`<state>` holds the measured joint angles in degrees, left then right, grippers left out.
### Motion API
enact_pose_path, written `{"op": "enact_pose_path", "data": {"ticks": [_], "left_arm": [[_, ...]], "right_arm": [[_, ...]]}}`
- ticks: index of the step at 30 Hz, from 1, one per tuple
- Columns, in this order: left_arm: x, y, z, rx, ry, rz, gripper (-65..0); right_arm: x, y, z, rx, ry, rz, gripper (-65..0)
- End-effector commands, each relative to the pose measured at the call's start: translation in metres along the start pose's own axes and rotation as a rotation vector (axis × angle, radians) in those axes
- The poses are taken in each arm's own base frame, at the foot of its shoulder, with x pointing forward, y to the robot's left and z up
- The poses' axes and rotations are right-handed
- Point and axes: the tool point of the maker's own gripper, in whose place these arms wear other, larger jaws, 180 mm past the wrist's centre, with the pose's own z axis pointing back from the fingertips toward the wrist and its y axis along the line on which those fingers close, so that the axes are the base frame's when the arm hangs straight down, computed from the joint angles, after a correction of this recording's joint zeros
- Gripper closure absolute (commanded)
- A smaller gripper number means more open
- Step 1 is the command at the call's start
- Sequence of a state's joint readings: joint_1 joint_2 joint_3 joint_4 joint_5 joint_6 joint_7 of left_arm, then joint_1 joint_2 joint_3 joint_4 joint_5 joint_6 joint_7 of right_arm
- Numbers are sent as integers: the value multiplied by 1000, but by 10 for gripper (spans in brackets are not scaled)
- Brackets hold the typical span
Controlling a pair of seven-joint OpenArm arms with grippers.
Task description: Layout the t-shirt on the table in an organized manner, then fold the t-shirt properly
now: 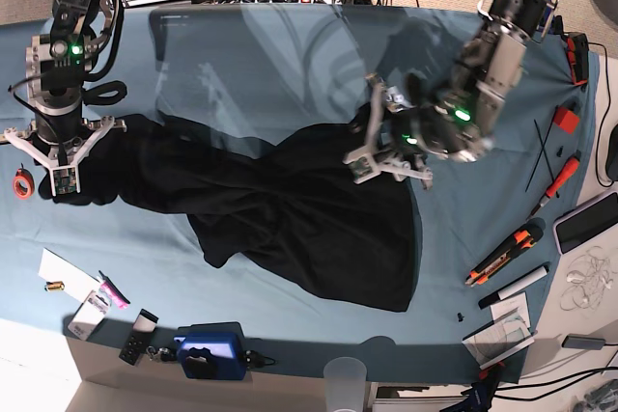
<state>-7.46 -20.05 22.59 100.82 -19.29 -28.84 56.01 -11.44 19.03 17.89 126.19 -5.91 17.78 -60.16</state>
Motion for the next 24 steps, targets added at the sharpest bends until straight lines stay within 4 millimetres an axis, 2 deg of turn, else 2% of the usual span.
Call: {"op": "enact_pose_path", "data": {"ticks": [1, 5, 8, 16, 20, 24], "left_arm": [[14, 5, 3, 35, -41, -31, -305], [7, 7, -8, 162, 38, -149, -305], [8, -5, -15, 175, 52, -172, -305], [5, -21, -22, 182, 83, -206, -305], [7, -17, -26, 198, 61, -224, -305], [-10, -10, -39, 205, 81, -224, -305]], "right_arm": [[9, -10, 1, -32, -36, 7, 0], [9, -10, 1, -32, -34, 7, 0], [9, -10, 1, -32, -34, 8, 0], [7, -10, 1, -32, -25, 7, 0], [7, -10, 1, -32, -25, 7, 0], [8, -10, 1, -32, -26, 7, 0]]}}
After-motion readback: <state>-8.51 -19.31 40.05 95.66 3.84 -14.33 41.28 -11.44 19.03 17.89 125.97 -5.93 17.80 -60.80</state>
